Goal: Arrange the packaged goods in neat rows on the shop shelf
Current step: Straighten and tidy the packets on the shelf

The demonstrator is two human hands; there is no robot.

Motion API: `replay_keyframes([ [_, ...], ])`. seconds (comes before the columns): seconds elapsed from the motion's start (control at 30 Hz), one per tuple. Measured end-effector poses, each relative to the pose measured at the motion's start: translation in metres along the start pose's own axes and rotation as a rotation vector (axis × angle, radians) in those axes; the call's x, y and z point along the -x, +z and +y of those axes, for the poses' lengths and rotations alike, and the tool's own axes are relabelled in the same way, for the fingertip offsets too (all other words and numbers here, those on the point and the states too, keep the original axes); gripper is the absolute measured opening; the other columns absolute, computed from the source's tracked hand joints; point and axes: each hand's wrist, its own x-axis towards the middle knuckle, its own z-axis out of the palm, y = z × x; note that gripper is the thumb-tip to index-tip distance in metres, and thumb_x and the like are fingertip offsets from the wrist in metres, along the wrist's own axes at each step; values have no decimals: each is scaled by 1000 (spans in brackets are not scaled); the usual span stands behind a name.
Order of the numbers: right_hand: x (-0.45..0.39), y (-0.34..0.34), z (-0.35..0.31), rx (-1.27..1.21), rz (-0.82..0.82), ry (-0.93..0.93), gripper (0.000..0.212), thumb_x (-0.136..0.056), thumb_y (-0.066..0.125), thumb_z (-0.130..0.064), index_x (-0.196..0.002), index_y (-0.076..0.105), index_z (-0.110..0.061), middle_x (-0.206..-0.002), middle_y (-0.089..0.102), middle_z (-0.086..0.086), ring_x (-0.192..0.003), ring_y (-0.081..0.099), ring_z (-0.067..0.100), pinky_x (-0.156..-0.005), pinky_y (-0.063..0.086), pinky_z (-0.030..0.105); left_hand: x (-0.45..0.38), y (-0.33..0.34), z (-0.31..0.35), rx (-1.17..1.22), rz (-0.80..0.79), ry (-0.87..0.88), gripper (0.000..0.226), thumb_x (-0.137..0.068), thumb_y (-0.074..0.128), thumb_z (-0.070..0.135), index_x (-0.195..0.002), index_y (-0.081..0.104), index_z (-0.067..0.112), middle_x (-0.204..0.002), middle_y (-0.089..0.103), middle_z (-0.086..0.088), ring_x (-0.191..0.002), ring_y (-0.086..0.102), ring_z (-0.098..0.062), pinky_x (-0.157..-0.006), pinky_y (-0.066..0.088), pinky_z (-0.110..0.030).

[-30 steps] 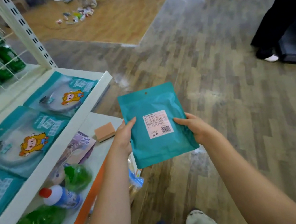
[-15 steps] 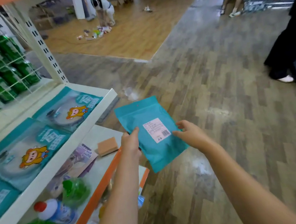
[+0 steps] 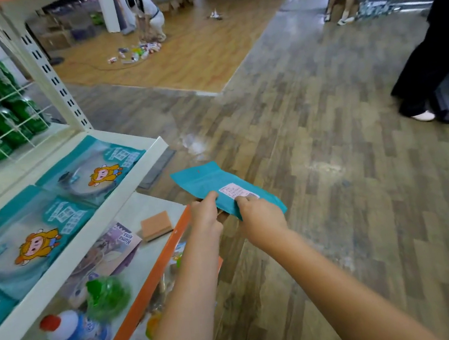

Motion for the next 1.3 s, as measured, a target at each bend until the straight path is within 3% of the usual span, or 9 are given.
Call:
replay_keyframes([
  [0.17,-2,-5,-2,41,119,-39,32,-92,43,-4,-122,47,-13,-119,59,6,-103,62,28,-70,44,33,-1,-4,7,1,-121,30,12,-95,50,2,-106,56,-1,-97,63,-16,-77,63,-25,-75,52,-40],
  [0.3,-4,-13,9,-63,186,20,29,-96,40,-12,-124,48,-16,-110,65,9,-98,62,34,-70,42,34,0,-7,13,-45,-205,74,22,-93,59,22,-110,55,8,-97,66,-11,-78,66,-20,-71,54,-33],
  [0.4,-4,-18,27,-346,202,103,22,-97,43,-16,-115,55,-15,-100,66,10,-91,62,32,-68,45,35,-7,-13,9,-127,-181,97,20,-93,59,27,-108,52,16,-105,64,-7,-93,62,-17,-80,51,-33],
  [0.5,0,-19,46,-779,166,188,12,-97,48,-18,-97,60,-14,-89,67,4,-79,64,21,-65,51,34,-15,-24,-2,-215,-122,70,51,-87,65,36,-129,45,16,-129,56,-7,-119,53,-25,-103,42,-46],
  [0.57,6,-21,55,-1090,90,262,8,-96,53,-15,-96,61,-16,-89,68,0,-78,67,16,-66,55,32,-17,-31,-13,-227,-109,27,68,-83,69,40,-139,39,16,-135,54,-7,-123,52,-28,-104,41,-49],
  [0.67,12,-21,63,-1401,-1,339,9,-94,55,-10,-96,62,-15,-89,72,1,-77,70,16,-66,58,32,-17,-39,-25,-150,-152,-65,45,-89,65,30,-127,51,12,-124,63,-9,-111,60,-28,-94,50,-47],
  [0.83,13,-10,72,-1548,-105,457,8,-93,57,-11,-100,61,-13,-93,71,5,-85,69,22,-76,57,38,-18,-44,-27,-70,-281,-80,10,-96,54,17,-101,62,13,-100,70,-11,-88,66,-28,-82,53,-47],
  [1.07,3,-3,89,-1334,-259,498,16,-95,56,-21,-107,61,-12,-101,69,6,-92,66,21,-87,53,39,-15,-55,-9,-204,-314,-1,12,-98,51,21,-97,63,17,-93,71,-7,-82,67,-27,-67,54,-38],
  [1.3,-36,-21,81,-936,-14,374,24,-98,49,-23,-117,60,-14,-100,67,2,-90,61,17,-71,47,28,-24,-75,28,-201,-306,104,14,-97,51,22,-103,62,14,-100,70,-11,-86,66,-27,-75,54,-39],
])
